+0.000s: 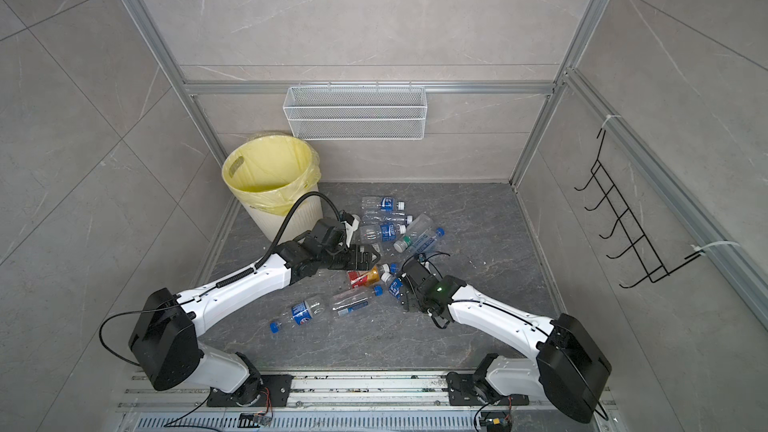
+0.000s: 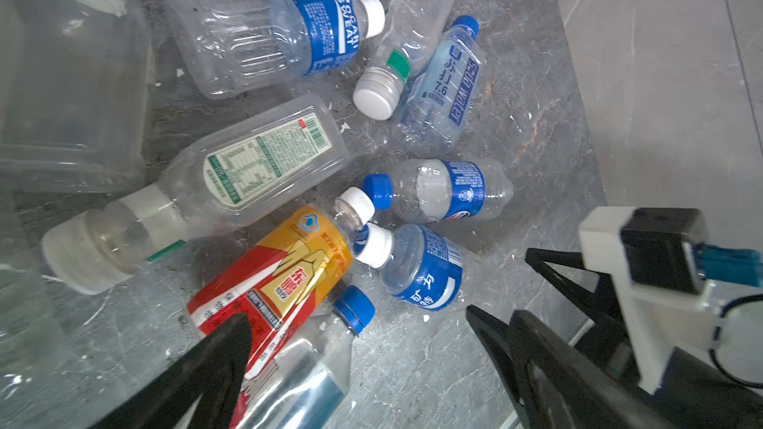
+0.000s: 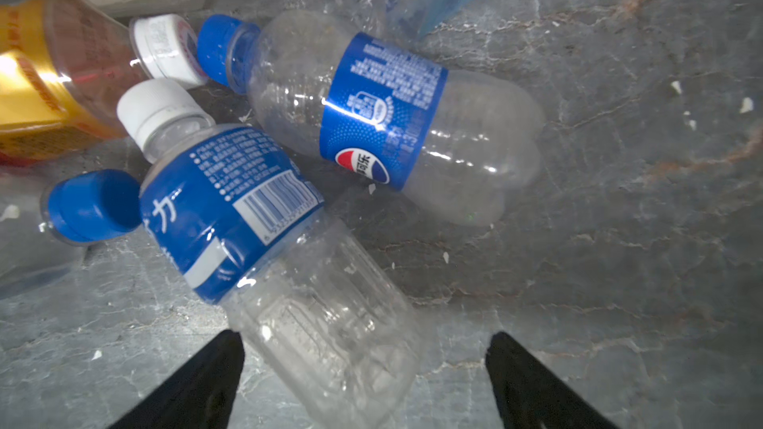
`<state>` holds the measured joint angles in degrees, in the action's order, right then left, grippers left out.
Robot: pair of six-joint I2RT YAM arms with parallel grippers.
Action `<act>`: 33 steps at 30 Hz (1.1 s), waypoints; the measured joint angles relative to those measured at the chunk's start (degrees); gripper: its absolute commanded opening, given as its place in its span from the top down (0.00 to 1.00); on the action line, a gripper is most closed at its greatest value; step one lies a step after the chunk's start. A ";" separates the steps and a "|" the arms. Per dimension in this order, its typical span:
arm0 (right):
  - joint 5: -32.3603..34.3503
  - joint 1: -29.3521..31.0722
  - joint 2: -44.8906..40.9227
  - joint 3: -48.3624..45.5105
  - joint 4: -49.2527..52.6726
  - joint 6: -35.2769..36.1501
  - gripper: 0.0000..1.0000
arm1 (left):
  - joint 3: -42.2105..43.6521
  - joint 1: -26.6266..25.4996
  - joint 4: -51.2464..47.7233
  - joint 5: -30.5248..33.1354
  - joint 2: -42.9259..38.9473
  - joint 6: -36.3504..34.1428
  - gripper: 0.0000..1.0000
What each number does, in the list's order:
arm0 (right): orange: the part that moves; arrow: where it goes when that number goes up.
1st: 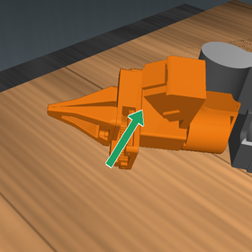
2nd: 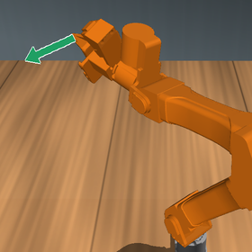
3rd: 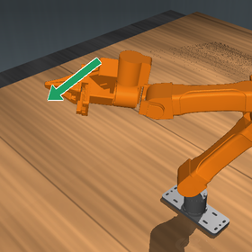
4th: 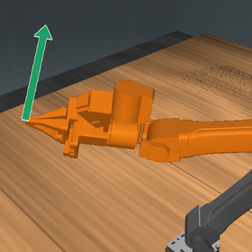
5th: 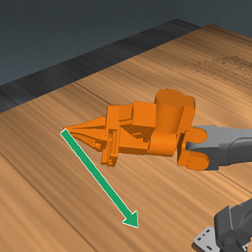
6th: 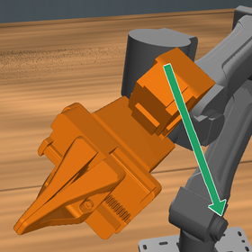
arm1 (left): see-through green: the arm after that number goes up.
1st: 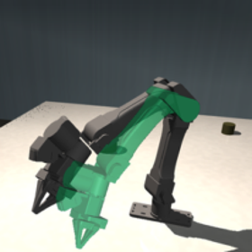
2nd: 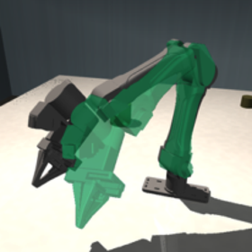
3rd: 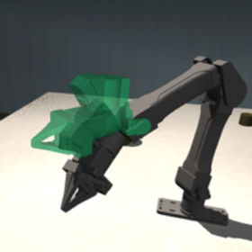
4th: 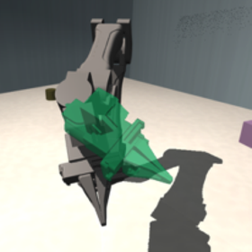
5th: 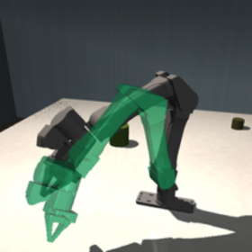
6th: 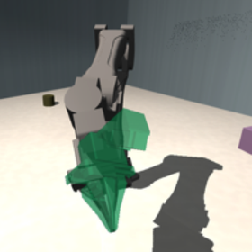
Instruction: Throw the plastic bottles in the bin
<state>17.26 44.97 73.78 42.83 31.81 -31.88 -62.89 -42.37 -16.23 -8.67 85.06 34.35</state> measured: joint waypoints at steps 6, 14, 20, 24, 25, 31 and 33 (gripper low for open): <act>-2.40 0.00 5.18 0.28 -3.80 2.34 0.11 | 4.83 -0.15 7.85 1.18 -1.51 4.66 0.00; -5.05 0.00 9.16 2.19 -6.12 3.19 0.16 | 7.76 -0.31 11.10 4.02 -3.61 7.52 0.00; -6.36 0.00 9.16 2.16 -6.16 3.15 0.17 | 7.96 -0.39 11.63 4.76 -4.63 7.54 0.00; -6.88 0.00 9.16 2.16 -6.19 3.15 0.18 | 8.57 -0.39 11.47 5.73 -6.64 7.50 0.00; -7.06 0.00 9.18 2.16 -6.21 3.15 0.19 | 8.57 -0.39 11.47 5.79 -6.99 7.50 0.00; -8.09 0.00 11.17 2.16 -6.40 3.06 0.22 | 8.57 -0.39 11.08 6.21 -7.85 7.58 0.00; -8.35 0.00 11.65 2.16 -6.43 2.93 0.22 | 8.57 -0.39 10.84 6.16 -7.85 7.72 0.00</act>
<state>8.91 44.97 85.43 44.99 25.39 -28.95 -54.33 -42.76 -5.39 -2.50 77.21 42.06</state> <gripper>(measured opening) 0.783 0.998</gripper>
